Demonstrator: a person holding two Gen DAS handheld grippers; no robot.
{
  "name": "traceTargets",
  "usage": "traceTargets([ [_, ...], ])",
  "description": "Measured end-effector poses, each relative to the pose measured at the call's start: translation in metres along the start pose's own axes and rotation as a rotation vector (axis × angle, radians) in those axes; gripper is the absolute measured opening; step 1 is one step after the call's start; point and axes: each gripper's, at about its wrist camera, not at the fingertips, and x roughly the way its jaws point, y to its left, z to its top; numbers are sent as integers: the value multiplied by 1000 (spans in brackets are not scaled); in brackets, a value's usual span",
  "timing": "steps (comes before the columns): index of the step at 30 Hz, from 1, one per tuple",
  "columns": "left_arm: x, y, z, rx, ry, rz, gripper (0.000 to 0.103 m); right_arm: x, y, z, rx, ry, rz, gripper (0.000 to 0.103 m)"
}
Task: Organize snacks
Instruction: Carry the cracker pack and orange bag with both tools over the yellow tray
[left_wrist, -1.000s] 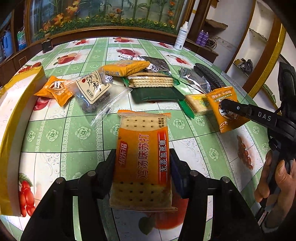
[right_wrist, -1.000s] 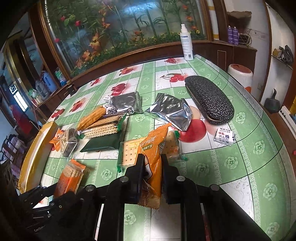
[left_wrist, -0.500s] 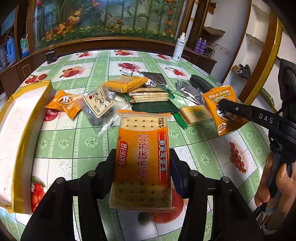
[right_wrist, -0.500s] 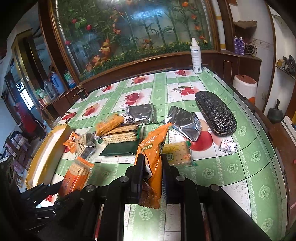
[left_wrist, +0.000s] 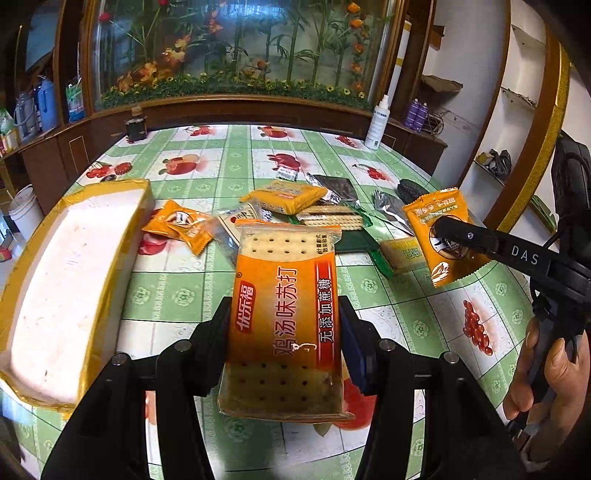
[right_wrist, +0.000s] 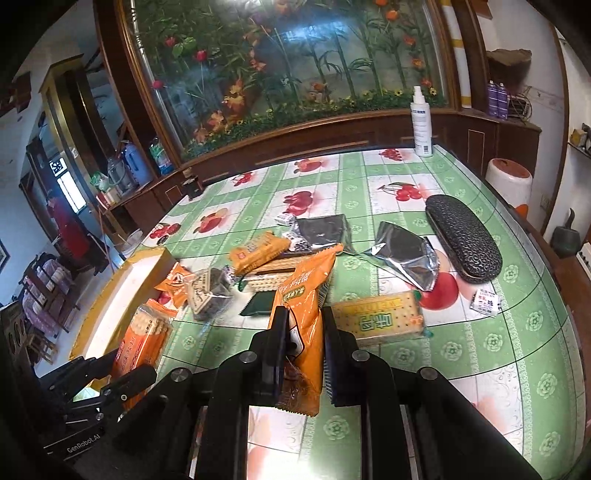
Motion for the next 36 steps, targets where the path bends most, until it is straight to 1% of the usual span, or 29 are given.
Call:
traceTargets([
  [6,-14,16,2,-27,-30,43,52,0,19,2,-23,-2,51,17],
  [12,-25,38,-1,-55,-49,121,52,4,44,2,-52,6,115,17],
  [19,-35,73,-7,-119,-60,192,52,12,82,3,-100,16,196,17],
  [26,-48,102,-8,-170,-86,243,52,25,115,1,-143,39,251,17],
  [30,-56,120,-9,-192,-99,287,52,31,133,-1,-161,49,293,17],
  [36,-63,155,-13,-254,-107,352,52,45,167,-1,-200,73,358,17],
])
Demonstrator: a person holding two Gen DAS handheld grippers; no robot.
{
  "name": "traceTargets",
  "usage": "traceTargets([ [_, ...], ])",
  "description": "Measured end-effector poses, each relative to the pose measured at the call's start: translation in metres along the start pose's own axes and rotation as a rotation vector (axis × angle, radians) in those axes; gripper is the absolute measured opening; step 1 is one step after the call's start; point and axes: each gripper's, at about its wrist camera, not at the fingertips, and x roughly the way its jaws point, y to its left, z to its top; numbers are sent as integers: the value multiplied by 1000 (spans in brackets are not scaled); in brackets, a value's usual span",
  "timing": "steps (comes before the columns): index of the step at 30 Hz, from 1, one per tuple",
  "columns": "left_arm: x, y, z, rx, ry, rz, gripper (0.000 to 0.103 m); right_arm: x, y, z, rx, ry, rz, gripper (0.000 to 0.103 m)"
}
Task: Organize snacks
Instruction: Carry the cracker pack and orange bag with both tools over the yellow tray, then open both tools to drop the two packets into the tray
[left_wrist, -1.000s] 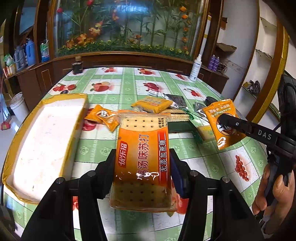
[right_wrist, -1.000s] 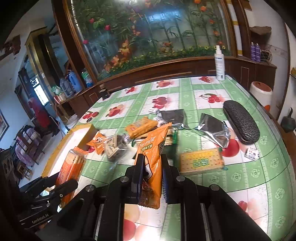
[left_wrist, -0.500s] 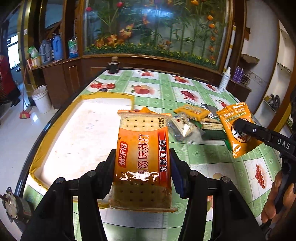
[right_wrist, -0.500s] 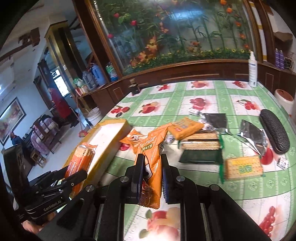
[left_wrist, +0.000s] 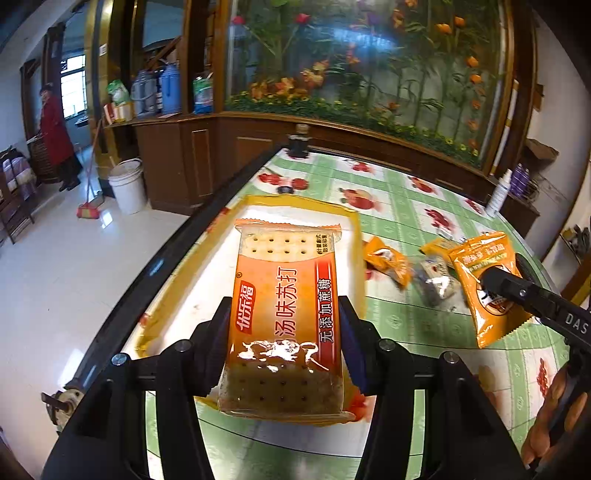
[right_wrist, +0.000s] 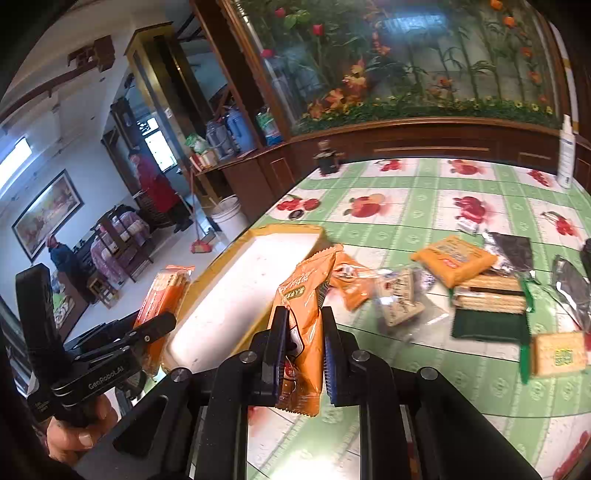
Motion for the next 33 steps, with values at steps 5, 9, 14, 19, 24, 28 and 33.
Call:
traceTargets([
  [5,11,21,1,-31,14,40,52,23,31,4,-48,20,62,17],
  [9,16,30,1,-37,13,67,53,42,54,6,-86,43,96,17],
  [14,20,37,2,-30,6,101,53,63,73,9,-114,64,125,17],
  [19,29,45,3,-48,21,109,53,82,80,9,-120,89,130,17],
  [24,42,48,3,-50,47,116,53,103,79,6,-110,127,122,17],
  [28,52,47,2,-39,65,123,53,116,77,3,-108,152,112,17],
  [33,61,46,-3,-26,94,129,53,134,81,1,-120,177,100,17],
])
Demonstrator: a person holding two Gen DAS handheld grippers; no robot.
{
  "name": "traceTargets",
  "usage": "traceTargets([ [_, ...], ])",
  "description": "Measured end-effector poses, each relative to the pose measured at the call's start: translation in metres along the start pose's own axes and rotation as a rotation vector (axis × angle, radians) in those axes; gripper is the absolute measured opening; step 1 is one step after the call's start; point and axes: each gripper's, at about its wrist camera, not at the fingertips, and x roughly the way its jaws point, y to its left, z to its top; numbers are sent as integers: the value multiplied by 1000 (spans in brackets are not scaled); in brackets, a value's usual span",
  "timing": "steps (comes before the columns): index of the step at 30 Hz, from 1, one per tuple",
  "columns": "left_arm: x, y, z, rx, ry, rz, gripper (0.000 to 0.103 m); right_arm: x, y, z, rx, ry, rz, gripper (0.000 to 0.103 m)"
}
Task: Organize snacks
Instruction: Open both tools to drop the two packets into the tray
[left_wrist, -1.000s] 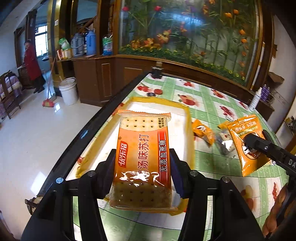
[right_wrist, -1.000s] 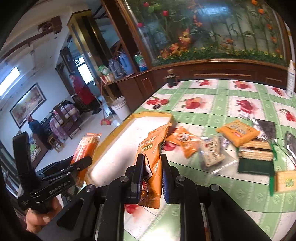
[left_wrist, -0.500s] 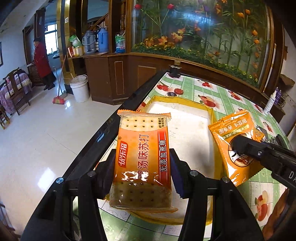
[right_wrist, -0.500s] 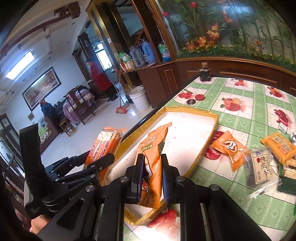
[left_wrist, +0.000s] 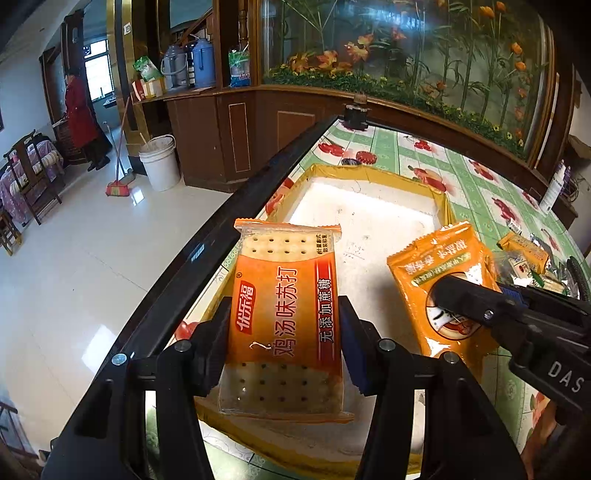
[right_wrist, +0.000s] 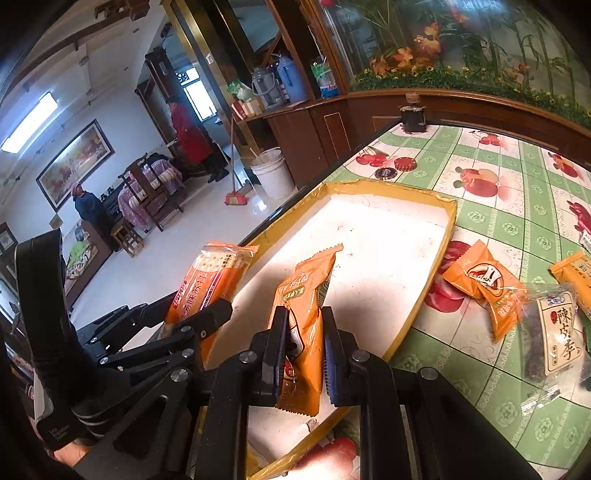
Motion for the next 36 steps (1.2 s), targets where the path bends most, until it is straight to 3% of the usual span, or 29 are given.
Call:
traceTargets([
  [7,11,5,-8,19,48,46,54,25,2,-3,-10,50,-18,21],
  [9,8,5,-9,28,35,79,63,26,4,-3,-19,46,-38,22],
  [11,3,5,-8,30,13,103,76,27,4,-4,-22,41,-43,36],
  [15,-6,8,-6,19,-13,117,80,18,3,-3,-19,17,-48,40],
  [21,-15,10,-2,-17,-18,106,83,-16,-9,0,14,-52,-56,48],
  [25,-29,0,-1,-3,-56,102,83,-44,-21,-3,36,-105,-79,62],
  [31,-46,-25,-2,32,-93,76,83,-87,-49,-14,88,-171,-131,74],
  [36,-59,-52,-3,72,-113,31,83,-121,-78,-30,140,-205,-184,76],
])
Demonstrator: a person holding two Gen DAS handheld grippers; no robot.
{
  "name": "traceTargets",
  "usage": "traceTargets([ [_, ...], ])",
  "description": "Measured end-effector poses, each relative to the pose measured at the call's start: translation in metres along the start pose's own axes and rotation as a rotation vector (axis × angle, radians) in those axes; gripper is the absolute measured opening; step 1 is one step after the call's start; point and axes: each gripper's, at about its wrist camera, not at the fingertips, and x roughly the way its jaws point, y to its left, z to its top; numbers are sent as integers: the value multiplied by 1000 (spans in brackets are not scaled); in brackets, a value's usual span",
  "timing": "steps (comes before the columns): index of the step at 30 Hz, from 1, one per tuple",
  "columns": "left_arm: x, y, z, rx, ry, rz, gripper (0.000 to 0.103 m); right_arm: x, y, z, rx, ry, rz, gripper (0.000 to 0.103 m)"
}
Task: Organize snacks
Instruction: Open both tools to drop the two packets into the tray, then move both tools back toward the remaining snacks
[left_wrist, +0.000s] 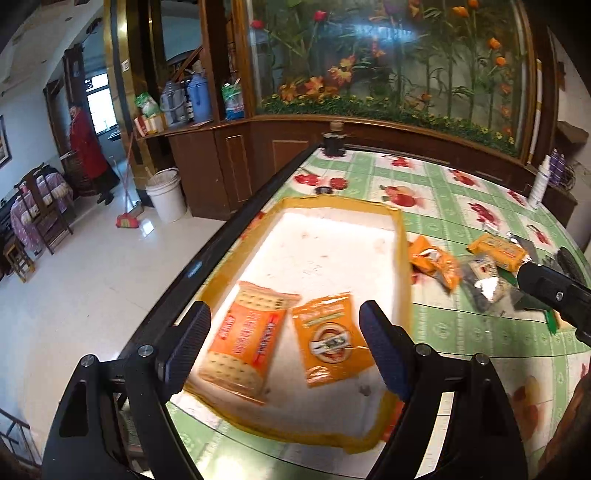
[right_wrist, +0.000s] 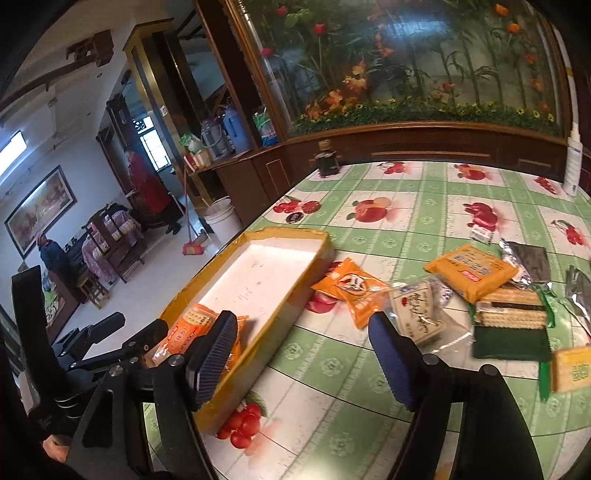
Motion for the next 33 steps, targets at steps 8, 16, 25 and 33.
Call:
traceTargets([
  [8,-8,-46,-3,64,5,-83,83,-42,-61,-19,92,-30,-90,78],
  [16,-8,-82,-10,118,29,-131,83,-67,-113,-37,172,-37,-161,80],
  [25,-4,-124,-14,147,80,-252,83,-82,-154,-54,237,-27,-207,80],
  [33,4,-150,-16,143,117,-322,83,-90,-174,-63,267,-26,-237,80],
])
